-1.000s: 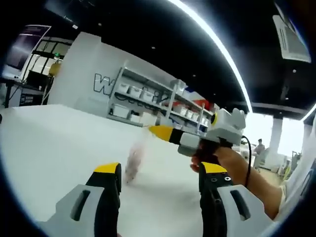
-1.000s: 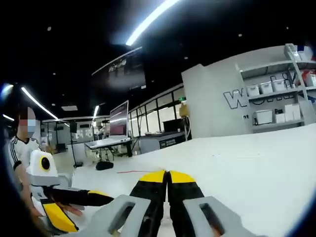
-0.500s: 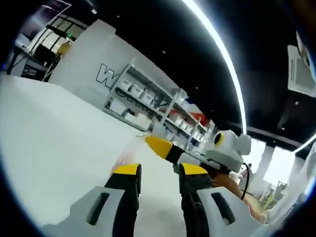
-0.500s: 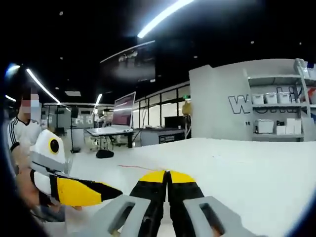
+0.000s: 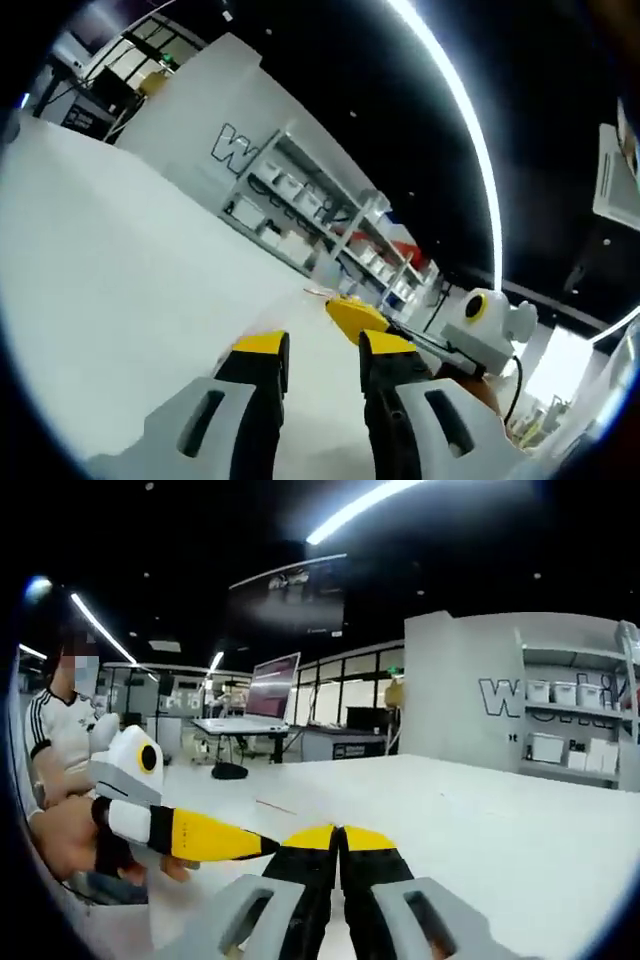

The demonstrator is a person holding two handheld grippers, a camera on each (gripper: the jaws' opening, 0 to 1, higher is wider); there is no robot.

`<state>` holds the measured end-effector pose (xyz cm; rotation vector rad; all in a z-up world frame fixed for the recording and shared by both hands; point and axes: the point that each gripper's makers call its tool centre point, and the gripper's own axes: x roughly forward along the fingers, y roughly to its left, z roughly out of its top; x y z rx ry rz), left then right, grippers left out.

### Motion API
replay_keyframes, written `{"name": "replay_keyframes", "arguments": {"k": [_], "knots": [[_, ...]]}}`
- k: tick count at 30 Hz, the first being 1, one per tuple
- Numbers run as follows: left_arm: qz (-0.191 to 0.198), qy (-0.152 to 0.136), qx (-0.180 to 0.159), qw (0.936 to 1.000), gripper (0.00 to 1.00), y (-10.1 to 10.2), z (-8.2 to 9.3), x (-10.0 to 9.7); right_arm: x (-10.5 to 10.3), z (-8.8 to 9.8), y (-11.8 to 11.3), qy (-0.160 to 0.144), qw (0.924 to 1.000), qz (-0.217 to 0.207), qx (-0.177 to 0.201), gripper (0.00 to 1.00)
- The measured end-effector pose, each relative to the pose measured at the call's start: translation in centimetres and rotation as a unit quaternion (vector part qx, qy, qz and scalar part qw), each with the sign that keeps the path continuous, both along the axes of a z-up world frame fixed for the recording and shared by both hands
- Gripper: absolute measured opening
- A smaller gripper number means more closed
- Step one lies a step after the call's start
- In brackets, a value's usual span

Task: Open the resealable bag by pulling the two sides of the seal apart until the entire bag opening is separated and visibly accessible.

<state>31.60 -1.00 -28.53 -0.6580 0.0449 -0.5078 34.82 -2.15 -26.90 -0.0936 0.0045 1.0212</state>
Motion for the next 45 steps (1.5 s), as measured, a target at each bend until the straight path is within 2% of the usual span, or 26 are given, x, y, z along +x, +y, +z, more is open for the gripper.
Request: {"name": "replay_keyframes", "arguments": {"k": [5, 14, 26, 31, 39, 45], "knots": [[-0.003, -0.002, -0.025, 0.9997, 0.28, -0.3, 0.8, -0.4, -0.5, -0.2, 0.1, 0.001, 1.0, 0.005, -0.003, 0.0], [0.013, 0.016, -0.084, 0.9962, 0.19, 0.5, 1.0, -0.9, -2.3, -0.6, 0.4, -0.011, 0.9996, 0.019, -0.02, 0.0], [0.022, 0.031, -0.075, 0.9965, 0.15, 0.9, 0.0, -0.8, -2.9, -0.8, 0.4, -0.006, 0.9996, 0.025, -0.015, 0.0], [0.02, 0.037, -0.093, 0.9948, 0.15, 0.9, -0.1, -0.8, -3.3, -1.1, 0.3, -0.008, 0.9994, 0.026, -0.021, 0.0], [0.007, 0.057, -0.126, 0.9904, 0.15, 0.9, -0.5, -1.5, -4.8, -1.7, 0.5, -0.039, 0.9968, 0.032, -0.063, 0.0], [0.002, 0.065, -0.134, 0.9888, 0.1, 1.1, -0.8, -2.3, -5.7, -2.4, 1.0, -0.032, 0.9955, 0.049, -0.074, 0.0]]}}
